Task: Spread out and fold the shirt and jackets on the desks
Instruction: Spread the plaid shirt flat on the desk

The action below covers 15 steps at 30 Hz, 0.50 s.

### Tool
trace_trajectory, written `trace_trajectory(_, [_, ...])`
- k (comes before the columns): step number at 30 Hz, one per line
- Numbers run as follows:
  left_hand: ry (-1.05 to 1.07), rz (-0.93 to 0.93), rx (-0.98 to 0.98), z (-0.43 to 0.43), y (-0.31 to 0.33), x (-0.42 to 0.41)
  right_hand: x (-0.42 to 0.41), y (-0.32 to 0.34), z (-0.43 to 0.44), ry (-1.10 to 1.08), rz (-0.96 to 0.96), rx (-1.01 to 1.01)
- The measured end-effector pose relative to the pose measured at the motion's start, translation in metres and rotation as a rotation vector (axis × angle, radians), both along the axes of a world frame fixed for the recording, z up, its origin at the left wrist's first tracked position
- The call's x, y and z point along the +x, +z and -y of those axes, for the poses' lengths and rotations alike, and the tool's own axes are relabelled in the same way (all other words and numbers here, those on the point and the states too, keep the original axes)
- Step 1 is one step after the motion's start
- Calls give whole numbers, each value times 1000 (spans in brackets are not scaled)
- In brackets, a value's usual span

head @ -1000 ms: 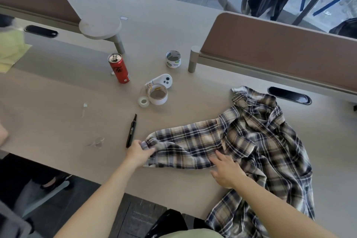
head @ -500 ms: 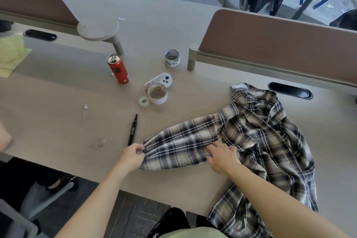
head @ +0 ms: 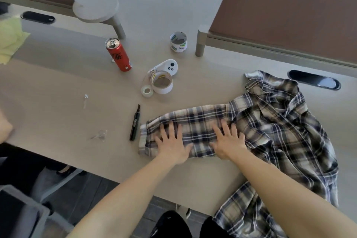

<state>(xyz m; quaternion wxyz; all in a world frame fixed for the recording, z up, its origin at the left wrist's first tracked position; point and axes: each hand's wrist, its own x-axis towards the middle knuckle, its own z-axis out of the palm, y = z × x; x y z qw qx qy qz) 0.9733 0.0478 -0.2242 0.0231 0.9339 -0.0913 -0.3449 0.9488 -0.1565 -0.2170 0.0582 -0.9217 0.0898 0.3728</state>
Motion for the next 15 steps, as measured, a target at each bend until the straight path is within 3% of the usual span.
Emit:
trace_trajectory(5, [-112,59,-4,-25,-21,61,28,-25,16,-23,83,78])
trace_trajectory(8, [-70,138,-22,-18,-18,66,40,-21,12,-56,148,112])
trace_trajectory(12, [-138,376,-264,20,-8,32,33,-1,23,-91,318,104])
trace_trajectory(15, [-207,242,-382,62,1,13,18,12,56,-85,355,47])
